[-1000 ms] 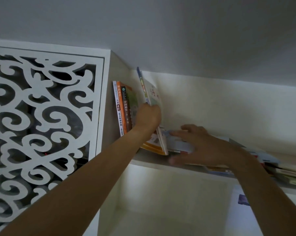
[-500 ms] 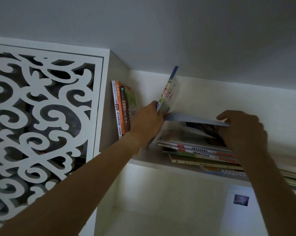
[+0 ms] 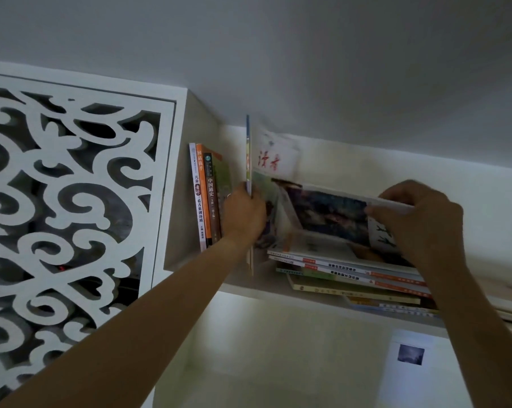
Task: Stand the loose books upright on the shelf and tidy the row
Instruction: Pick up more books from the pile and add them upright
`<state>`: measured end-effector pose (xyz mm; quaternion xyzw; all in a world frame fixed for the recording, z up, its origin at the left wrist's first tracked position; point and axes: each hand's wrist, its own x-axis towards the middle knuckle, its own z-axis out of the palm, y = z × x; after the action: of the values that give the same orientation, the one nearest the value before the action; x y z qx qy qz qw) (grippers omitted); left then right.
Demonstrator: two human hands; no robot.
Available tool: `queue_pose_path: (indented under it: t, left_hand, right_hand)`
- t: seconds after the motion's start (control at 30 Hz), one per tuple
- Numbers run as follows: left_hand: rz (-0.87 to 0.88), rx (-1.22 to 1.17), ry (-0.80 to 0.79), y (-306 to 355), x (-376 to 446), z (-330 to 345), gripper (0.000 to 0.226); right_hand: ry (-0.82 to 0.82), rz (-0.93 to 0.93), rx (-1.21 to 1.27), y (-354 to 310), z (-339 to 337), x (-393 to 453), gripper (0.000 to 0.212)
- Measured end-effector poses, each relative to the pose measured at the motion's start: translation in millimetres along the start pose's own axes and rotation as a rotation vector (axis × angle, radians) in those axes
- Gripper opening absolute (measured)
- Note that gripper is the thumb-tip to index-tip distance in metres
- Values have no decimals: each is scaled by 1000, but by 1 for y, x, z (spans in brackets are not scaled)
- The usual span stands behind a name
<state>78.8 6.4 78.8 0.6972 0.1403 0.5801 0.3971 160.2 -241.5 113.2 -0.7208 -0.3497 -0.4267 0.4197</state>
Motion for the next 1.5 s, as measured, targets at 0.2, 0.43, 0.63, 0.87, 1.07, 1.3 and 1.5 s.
queue_pose_path:
  t: [0.2, 0.43, 0.63, 0.87, 1.07, 1.3, 1.5]
  left_hand:
    - [-42, -41, 70, -25, -13, -4, 47]
    - [45, 15, 126, -23, -18, -10, 38]
    - [148, 145, 33, -22, -7, -20, 16]
    - [235, 59, -46, -22, -16, -18, 34]
    - [224, 0, -35, -36, -22, -24, 49]
    - [179, 168, 137, -34, -20, -22, 55]
    - [161, 187, 104, -25, -26, -21, 53]
  right_hand:
    - [-510, -114, -27, -22, -2, 5, 19]
    - [-2, -296, -477, -33, 4, 15, 21]
    - [336, 2, 230, -66, 58, 10, 32]
    - [-127, -66, 423, -100, 125, -10, 32]
    - [-477, 101, 1041, -102, 142, -19, 85]
    - [-722, 77, 237, -89, 136, -31, 48]
    - [-895, -112, 176, -81, 134, -42, 57]
